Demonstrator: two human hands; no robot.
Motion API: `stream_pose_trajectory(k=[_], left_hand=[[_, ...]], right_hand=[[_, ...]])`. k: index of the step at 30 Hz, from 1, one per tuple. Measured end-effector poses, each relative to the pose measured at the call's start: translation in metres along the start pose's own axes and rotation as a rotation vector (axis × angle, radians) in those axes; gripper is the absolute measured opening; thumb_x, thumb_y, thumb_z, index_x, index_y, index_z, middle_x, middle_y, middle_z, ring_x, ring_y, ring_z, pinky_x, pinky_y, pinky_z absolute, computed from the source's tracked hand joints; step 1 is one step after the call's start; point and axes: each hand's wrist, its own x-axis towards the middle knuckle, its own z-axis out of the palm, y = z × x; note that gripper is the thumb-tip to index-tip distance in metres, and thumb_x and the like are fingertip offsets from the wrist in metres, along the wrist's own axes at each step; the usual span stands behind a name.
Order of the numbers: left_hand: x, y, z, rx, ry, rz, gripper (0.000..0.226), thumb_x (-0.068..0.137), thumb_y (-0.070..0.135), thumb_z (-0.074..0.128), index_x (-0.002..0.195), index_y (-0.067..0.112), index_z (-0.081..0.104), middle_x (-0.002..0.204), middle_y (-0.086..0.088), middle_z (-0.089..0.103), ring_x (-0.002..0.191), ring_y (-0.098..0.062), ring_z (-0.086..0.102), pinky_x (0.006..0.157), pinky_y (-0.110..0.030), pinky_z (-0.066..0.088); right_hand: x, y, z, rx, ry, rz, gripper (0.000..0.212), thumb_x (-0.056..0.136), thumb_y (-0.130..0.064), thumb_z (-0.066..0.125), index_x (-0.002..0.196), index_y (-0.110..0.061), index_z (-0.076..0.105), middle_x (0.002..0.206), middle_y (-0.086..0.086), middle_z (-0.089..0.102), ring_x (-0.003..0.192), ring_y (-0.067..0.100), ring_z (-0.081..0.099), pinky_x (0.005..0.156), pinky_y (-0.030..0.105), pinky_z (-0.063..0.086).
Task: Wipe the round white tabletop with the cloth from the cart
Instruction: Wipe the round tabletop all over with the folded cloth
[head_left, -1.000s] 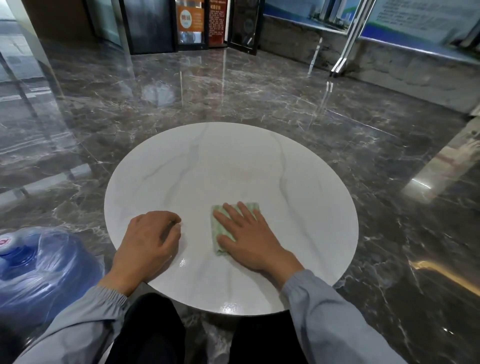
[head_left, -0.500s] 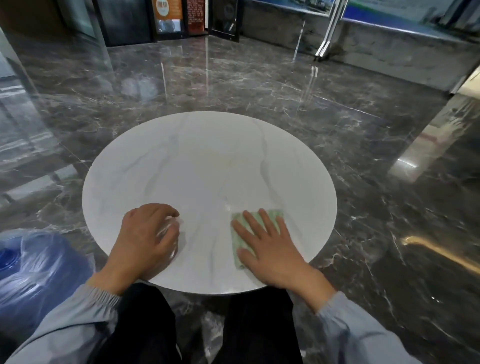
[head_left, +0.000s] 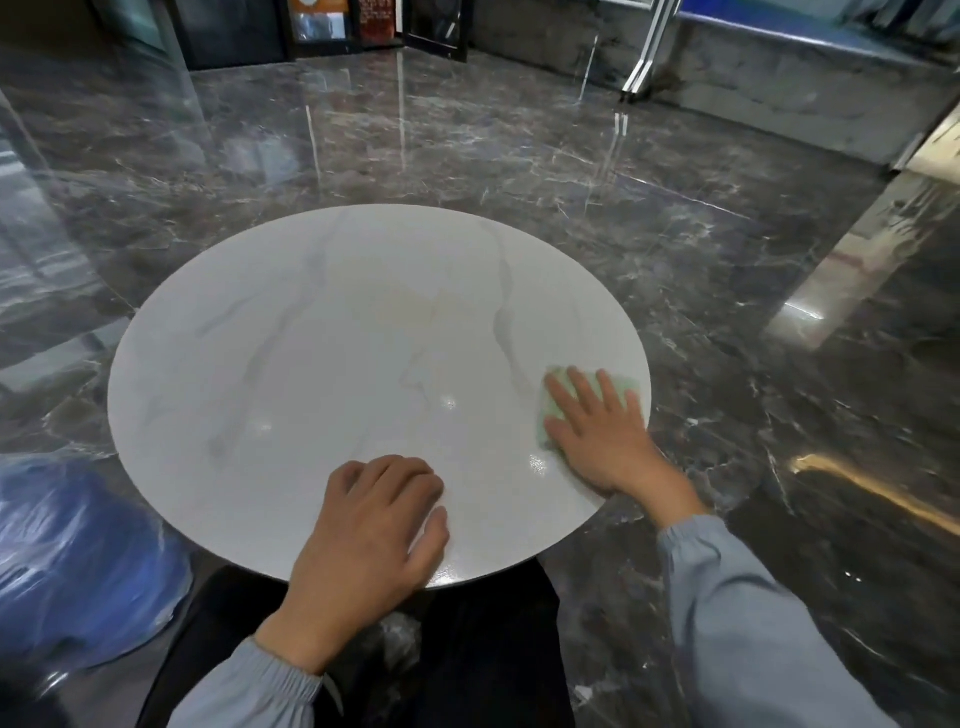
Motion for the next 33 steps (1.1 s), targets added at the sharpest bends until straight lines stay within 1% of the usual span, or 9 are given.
stream_pose_trajectory(k=[3, 6, 8, 12, 16, 21, 24, 29, 33], left_hand=[[-0.001, 0.002, 0.000, 0.018, 0.004, 0.014, 0.018, 0.094, 0.034, 0.057, 0.106, 0.024, 0.066, 0.113, 0.011, 0.061, 0.107, -0.017, 0.060, 0.095, -0.039, 0.038], [0.000, 0.002, 0.000, 0.037, 0.000, 0.012, 0.018, 0.092, 0.033, 0.060, 0.106, 0.023, 0.066, 0.113, 0.010, 0.061, 0.106, -0.017, 0.060, 0.094, -0.041, 0.039], [0.001, 0.003, 0.000, 0.030, 0.000, 0.000, 0.017, 0.091, 0.032, 0.062, 0.105, 0.024, 0.067, 0.112, 0.011, 0.062, 0.107, -0.017, 0.060, 0.095, -0.041, 0.039], [0.001, 0.004, 0.000, 0.008, -0.002, -0.027, 0.016, 0.091, 0.031, 0.062, 0.105, 0.024, 0.068, 0.113, 0.012, 0.062, 0.107, -0.015, 0.060, 0.098, -0.039, 0.038], [0.001, 0.004, 0.000, -0.009, -0.002, -0.040, 0.018, 0.092, 0.033, 0.060, 0.107, 0.026, 0.068, 0.114, 0.014, 0.062, 0.108, -0.013, 0.059, 0.098, -0.039, 0.039], [0.000, 0.003, 0.002, -0.003, 0.001, -0.042, 0.018, 0.093, 0.033, 0.059, 0.108, 0.026, 0.067, 0.115, 0.013, 0.062, 0.109, -0.014, 0.060, 0.098, -0.039, 0.039], [0.001, 0.003, 0.003, 0.014, 0.007, -0.034, 0.018, 0.093, 0.033, 0.060, 0.107, 0.024, 0.068, 0.114, 0.011, 0.063, 0.108, -0.015, 0.060, 0.097, -0.040, 0.039], [0.000, 0.002, 0.002, -0.004, -0.011, -0.044, 0.019, 0.094, 0.036, 0.059, 0.108, 0.026, 0.067, 0.115, 0.014, 0.061, 0.109, -0.013, 0.059, 0.099, -0.038, 0.037], [0.002, 0.003, 0.001, -0.027, -0.013, -0.083, 0.019, 0.095, 0.039, 0.057, 0.108, 0.029, 0.065, 0.114, 0.017, 0.059, 0.110, -0.009, 0.057, 0.101, -0.037, 0.036]], right_hand=[[-0.053, -0.047, 0.014, -0.050, 0.041, -0.249, 0.070, 0.093, -0.064, 0.002, 0.160, -0.049, -0.012, 0.169, -0.014, -0.021, 0.156, 0.022, -0.026, 0.124, 0.052, -0.018], [-0.081, -0.059, 0.020, -0.012, 0.034, -0.410, 0.065, 0.101, -0.062, 0.017, 0.160, -0.053, -0.007, 0.170, -0.018, -0.018, 0.155, 0.015, -0.027, 0.124, 0.047, -0.019], [-0.067, -0.041, 0.015, -0.003, 0.045, -0.402, 0.066, 0.098, -0.065, 0.019, 0.160, -0.055, -0.003, 0.171, -0.020, -0.012, 0.156, 0.011, -0.021, 0.126, 0.045, -0.014], [-0.004, 0.019, -0.006, 0.044, 0.032, -0.129, 0.066, 0.099, -0.065, 0.021, 0.161, -0.052, 0.004, 0.173, -0.017, -0.006, 0.159, 0.015, -0.013, 0.127, 0.047, -0.006], [0.019, 0.025, -0.011, 0.033, 0.012, 0.027, 0.062, 0.105, -0.057, 0.018, 0.162, -0.048, -0.004, 0.172, -0.014, -0.015, 0.158, 0.020, -0.018, 0.126, 0.053, -0.010], [-0.060, -0.033, 0.016, -0.028, 0.037, -0.261, 0.068, 0.094, -0.065, 0.004, 0.159, -0.052, -0.012, 0.168, -0.017, -0.023, 0.154, 0.019, -0.030, 0.123, 0.051, -0.019], [-0.090, -0.037, 0.019, 0.009, 0.009, -0.396, 0.067, 0.096, -0.065, 0.014, 0.159, -0.056, -0.006, 0.167, -0.024, -0.021, 0.153, 0.009, -0.030, 0.124, 0.044, -0.020], [-0.025, 0.014, 0.001, 0.033, 0.047, -0.165, 0.076, 0.087, -0.071, 0.009, 0.161, -0.052, 0.004, 0.172, -0.019, -0.004, 0.159, 0.015, -0.012, 0.126, 0.046, -0.007], [0.051, 0.052, -0.020, 0.067, 0.021, 0.101, 0.063, 0.103, -0.058, 0.020, 0.162, -0.047, 0.002, 0.173, -0.013, -0.008, 0.159, 0.021, -0.012, 0.126, 0.056, -0.003]])
